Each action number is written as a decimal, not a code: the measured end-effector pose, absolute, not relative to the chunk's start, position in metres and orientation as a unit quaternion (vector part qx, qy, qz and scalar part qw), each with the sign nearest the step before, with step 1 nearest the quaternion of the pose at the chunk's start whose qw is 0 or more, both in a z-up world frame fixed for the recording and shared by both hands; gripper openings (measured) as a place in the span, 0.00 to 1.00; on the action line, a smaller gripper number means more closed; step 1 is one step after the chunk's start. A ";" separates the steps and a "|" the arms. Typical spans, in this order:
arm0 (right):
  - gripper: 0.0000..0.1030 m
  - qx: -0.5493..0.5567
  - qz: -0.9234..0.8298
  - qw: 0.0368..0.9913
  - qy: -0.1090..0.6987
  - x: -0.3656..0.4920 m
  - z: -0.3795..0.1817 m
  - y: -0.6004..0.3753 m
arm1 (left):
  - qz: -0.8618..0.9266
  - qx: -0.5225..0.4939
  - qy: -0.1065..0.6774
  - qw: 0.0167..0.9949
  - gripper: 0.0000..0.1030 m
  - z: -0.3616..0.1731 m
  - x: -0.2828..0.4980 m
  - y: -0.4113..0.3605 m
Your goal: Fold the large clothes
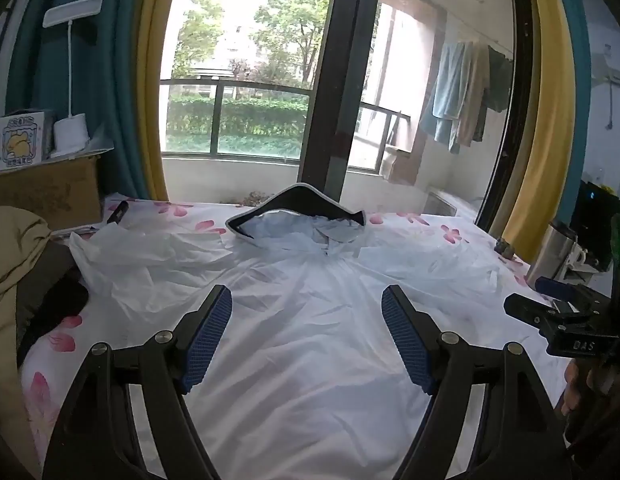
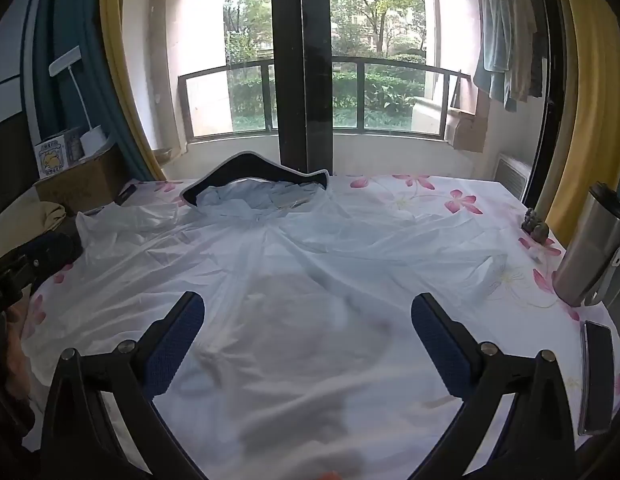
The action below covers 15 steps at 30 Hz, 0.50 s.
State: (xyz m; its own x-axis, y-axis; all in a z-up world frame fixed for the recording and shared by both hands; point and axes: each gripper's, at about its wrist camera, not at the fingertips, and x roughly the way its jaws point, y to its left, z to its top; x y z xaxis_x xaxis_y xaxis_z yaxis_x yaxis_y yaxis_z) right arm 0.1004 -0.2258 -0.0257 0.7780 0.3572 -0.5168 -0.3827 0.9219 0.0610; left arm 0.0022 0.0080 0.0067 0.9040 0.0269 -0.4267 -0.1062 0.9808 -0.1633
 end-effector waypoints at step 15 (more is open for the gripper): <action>0.99 -0.028 0.195 0.944 0.266 0.101 -0.027 -0.219 | 0.047 -0.092 0.219 0.970 0.78 0.008 0.003 0.010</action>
